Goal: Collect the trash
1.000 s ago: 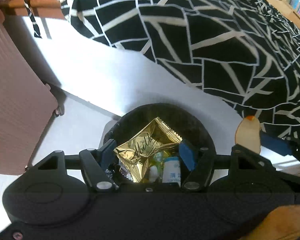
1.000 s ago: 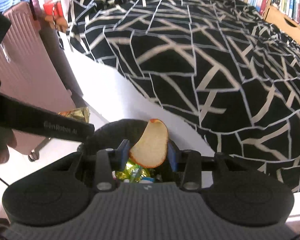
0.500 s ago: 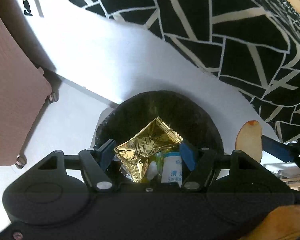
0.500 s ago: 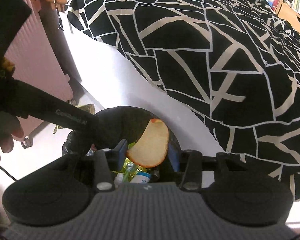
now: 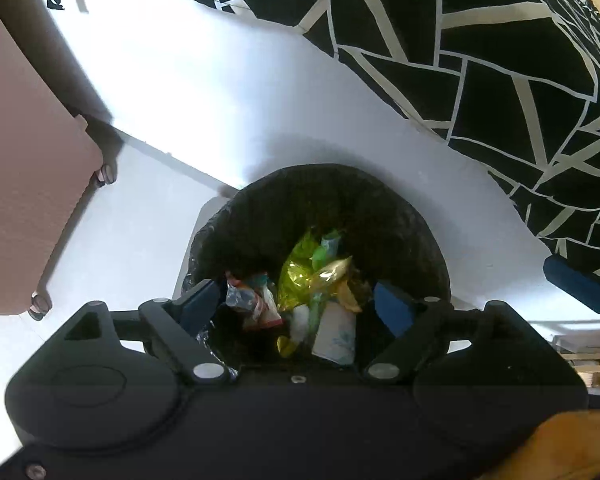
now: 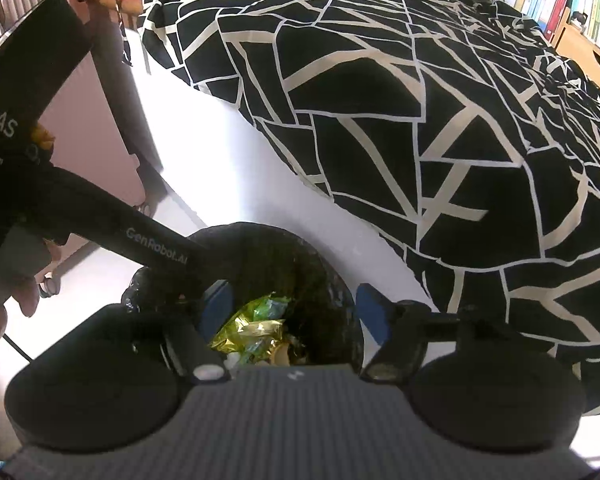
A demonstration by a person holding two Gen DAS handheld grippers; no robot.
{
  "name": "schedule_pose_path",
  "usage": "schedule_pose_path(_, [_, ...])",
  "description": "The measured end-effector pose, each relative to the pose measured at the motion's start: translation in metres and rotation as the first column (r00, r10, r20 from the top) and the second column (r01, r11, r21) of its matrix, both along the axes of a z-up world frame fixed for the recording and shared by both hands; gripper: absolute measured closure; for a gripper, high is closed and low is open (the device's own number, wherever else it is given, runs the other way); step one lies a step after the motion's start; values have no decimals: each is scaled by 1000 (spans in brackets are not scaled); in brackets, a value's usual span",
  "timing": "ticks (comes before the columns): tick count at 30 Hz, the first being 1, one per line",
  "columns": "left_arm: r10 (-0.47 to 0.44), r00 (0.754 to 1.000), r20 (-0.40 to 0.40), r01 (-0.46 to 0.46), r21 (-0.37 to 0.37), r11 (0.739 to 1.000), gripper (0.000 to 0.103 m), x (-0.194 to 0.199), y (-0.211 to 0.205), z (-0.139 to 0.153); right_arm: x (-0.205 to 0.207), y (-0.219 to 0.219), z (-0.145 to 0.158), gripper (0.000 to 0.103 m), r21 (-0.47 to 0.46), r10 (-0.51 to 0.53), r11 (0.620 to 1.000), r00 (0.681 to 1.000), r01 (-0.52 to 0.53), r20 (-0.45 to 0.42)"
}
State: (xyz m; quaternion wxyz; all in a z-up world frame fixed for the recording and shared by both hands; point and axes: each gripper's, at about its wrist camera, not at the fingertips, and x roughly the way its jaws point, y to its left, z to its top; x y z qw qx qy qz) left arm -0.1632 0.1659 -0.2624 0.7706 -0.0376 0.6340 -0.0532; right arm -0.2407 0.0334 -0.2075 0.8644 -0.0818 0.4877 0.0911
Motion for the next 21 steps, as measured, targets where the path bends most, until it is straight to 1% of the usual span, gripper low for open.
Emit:
schedule_pose_path(2, [0,1000,0,0,2,1000,15,-1,-1,1,0,-1,2,24,-1,0,1000,1000,0,3])
schedule_pose_path(9, [5,1000,-6,-5,8,1000,15,-2,-1,3,-2,-3,5,23,-1,-7,1000,1000,7,8])
schedule_pose_path(14, [-8,1000,-1,8,27,1000,15,-5,-6,3,-4,-4,5,23,0,-9,1000,1000,9,9])
schedule_pose_path(18, [-9,1000,-19,10,36,999,15,-6,-9,1,-5,-5,6,23,5,-13,1000,1000,13,9])
schedule_pose_path(21, [-14,1000,-27,16,60,998,15,-8,-10,1,-6,-5,7,23,9,-16,1000,1000,16,10])
